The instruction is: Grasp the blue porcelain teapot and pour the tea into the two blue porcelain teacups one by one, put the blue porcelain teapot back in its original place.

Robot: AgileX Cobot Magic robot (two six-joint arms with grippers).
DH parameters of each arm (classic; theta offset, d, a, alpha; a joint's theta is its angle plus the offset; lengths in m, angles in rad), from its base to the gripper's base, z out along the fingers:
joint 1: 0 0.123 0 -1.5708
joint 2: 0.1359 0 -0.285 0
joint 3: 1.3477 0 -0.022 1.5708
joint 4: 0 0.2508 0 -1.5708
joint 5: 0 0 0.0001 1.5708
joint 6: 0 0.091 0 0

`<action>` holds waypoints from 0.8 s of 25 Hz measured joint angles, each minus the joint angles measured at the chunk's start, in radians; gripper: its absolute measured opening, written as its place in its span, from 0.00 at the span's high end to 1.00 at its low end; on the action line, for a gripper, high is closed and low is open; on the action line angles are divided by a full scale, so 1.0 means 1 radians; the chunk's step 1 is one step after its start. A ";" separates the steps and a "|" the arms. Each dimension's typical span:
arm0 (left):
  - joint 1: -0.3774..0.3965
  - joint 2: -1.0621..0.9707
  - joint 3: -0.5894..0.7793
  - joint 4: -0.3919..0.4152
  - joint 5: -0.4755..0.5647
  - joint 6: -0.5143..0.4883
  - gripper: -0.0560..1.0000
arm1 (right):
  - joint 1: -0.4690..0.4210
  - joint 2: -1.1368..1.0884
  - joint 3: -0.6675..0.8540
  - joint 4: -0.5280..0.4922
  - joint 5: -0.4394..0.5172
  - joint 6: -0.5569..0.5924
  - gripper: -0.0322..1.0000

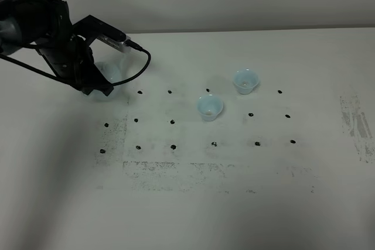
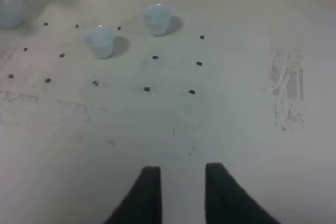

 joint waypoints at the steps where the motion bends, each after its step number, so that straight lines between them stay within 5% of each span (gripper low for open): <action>1: 0.000 -0.011 0.000 0.000 0.002 0.014 0.86 | 0.000 0.000 0.000 0.000 0.000 0.000 0.74; 9: -0.001 -0.051 0.000 0.000 0.047 0.117 0.86 | 0.000 0.000 0.000 0.000 -0.001 0.000 0.74; 20: -0.020 -0.061 0.000 -0.026 0.029 0.135 0.86 | 0.000 0.000 0.000 0.002 -0.001 0.000 0.74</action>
